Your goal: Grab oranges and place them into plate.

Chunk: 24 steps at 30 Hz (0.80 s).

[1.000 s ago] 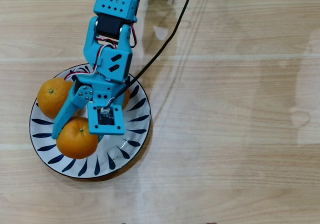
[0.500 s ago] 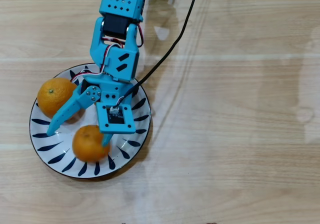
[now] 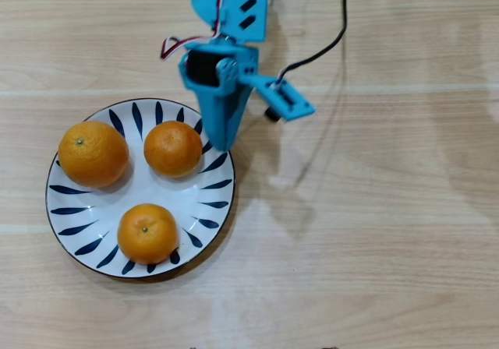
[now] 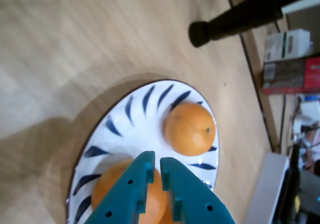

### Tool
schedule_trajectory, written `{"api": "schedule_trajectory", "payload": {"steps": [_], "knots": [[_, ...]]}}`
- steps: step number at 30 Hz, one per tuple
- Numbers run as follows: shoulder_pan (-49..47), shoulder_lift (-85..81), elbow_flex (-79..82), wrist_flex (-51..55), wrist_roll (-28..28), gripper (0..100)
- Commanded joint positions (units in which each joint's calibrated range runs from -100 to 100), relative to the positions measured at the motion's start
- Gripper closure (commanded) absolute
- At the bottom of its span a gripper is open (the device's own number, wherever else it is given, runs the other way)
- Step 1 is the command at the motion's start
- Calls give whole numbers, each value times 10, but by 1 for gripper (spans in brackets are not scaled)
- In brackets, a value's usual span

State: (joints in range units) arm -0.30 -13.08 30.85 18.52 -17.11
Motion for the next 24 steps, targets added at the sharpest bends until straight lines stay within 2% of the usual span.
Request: {"api": "schedule_trajectory", "payload": {"steps": [1, 7, 8, 19, 21, 24], "knots": [[-33, -164, 144, 1, 51, 98], [-53, -372, 350, 13, 90, 98], [-59, -444, 406, 52, 92, 98], [-79, -807, 630, 320, 114, 98], [-84, -864, 666, 357, 114, 98], [-98, -867, 668, 385, 121, 98]]}}
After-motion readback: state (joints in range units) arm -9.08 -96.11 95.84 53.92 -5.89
